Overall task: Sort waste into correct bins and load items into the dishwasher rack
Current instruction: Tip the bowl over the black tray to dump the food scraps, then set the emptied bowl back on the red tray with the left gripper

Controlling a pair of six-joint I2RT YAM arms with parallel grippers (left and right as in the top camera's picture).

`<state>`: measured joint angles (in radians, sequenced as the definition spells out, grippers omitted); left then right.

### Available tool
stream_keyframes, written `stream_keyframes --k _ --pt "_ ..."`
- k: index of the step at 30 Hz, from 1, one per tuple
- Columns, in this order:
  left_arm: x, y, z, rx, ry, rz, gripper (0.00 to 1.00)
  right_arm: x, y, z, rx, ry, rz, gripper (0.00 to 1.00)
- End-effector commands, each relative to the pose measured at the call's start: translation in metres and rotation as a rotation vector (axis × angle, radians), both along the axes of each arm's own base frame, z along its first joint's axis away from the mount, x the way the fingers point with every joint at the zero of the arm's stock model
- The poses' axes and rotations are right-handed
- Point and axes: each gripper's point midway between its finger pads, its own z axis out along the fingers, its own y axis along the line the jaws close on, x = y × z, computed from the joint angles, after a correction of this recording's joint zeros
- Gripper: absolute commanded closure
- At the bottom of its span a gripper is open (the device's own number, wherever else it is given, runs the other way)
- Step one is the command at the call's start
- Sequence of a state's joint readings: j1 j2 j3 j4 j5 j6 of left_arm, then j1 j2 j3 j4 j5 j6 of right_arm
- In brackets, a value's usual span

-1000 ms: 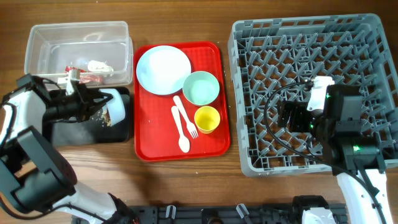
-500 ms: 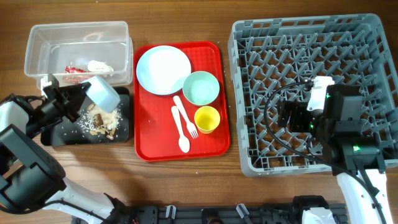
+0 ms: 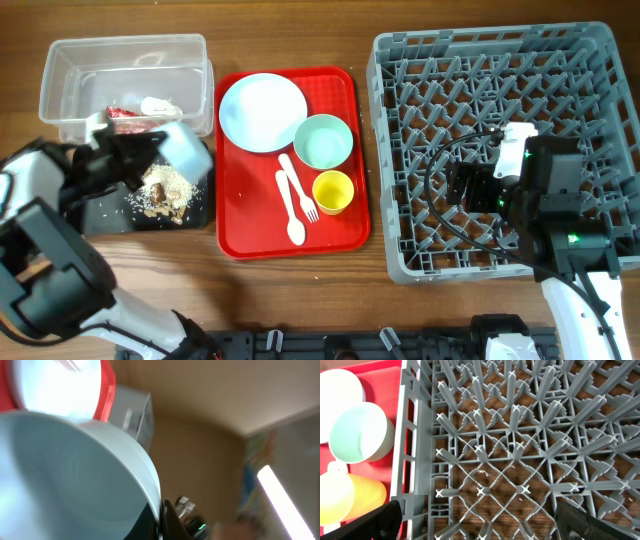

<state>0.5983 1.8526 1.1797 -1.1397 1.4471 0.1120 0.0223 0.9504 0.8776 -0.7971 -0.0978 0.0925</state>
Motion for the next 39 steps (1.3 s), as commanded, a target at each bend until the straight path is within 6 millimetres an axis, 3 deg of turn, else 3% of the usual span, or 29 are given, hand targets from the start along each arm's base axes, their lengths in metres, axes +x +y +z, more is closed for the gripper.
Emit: stream_keyframes --k 1,3,4,7,10,14,15,16,17,18,21,23,25,28,32,35,36,38,39 --pt "-0.01 -0.063 0.004 0.278 -0.084 -0.237 0.96 0.004 0.002 0.009 0.023 -0.02 -0.004 0.0" --pt "-0.018 -0.095 -0.012 0.433 -0.09 -0.376 0.96 0.004 0.002 0.009 0.022 -0.02 -0.004 0.0" --pt "-0.026 -0.115 -0.035 0.575 -0.036 -0.477 0.96 0.004 0.002 0.009 0.023 -0.02 -0.004 0.0" --pt "-0.032 -0.129 -0.075 0.889 0.07 -0.577 0.96 0.004 0.002 0.009 0.023 -0.02 -0.004 0.01" --pt "-0.033 -0.141 -0.096 1.193 0.111 -0.598 0.96 0.004 0.002 0.009 0.022 -0.02 -0.004 0.0" --pt "-0.039 -0.175 -0.098 1.257 0.053 -0.643 0.95 0.004 0.002 0.009 0.022 -0.02 -0.004 0.0" --pt "-0.043 -0.183 -0.098 1.26 0.035 -0.664 0.81 0.004 0.002 0.009 0.023 -0.02 -0.004 0.0" --pt "-0.044 -0.187 -0.098 1.261 0.024 -0.675 0.78 0.004 0.002 0.009 0.022 -0.019 -0.004 0.0" --pt "-0.045 -0.189 -0.098 1.262 0.019 -0.677 0.6 0.004 0.002 0.009 0.023 -0.019 -0.004 0.0" --pt "-0.044 -0.189 -0.098 1.262 0.018 -0.676 0.49 0.004 0.002 0.009 0.023 -0.019 -0.004 0.0" --pt "-0.039 -0.189 -0.09 1.259 -0.002 -0.655 0.45 0.004 0.002 0.009 0.023 -0.019 -0.004 0.0" --pt "-0.029 -0.197 -0.067 1.24 -0.071 -0.621 0.44 0.004 0.002 0.009 0.023 -0.019 -0.004 0.0" --pt "-0.027 -0.215 -0.052 1.173 -0.142 -0.621 0.44 0.004 0.002 0.009 0.023 -0.02 -0.004 0.0" --pt "-0.037 -0.235 -0.051 1.157 -0.185 -0.669 0.45 0.004 0.002 0.009 0.023 -0.02 -0.004 0.0" --pt "-0.044 -0.243 -0.075 1.267 -0.172 -0.726 0.45 0.004 0.002 0.009 0.023 -0.019 -0.004 0.0" --pt "-0.053 -0.254 -0.107 1.291 -0.125 -0.811 0.51 0.003 0.002 0.009 0.023 -0.018 -0.004 0.0" --pt "-0.055 -0.254 -0.118 1.296 -0.103 -0.83 0.56 0.003 0.002 0.008 0.023 -0.016 -0.004 0.0" --pt "-0.055 -0.254 -0.125 1.298 -0.089 -0.84 0.75 0.003 0.002 0.008 0.023 -0.015 -0.004 0.01" --pt "-0.054 -0.255 -0.124 1.298 -0.093 -0.837 0.9 0.003 0.002 0.008 0.023 -0.015 -0.004 0.0"
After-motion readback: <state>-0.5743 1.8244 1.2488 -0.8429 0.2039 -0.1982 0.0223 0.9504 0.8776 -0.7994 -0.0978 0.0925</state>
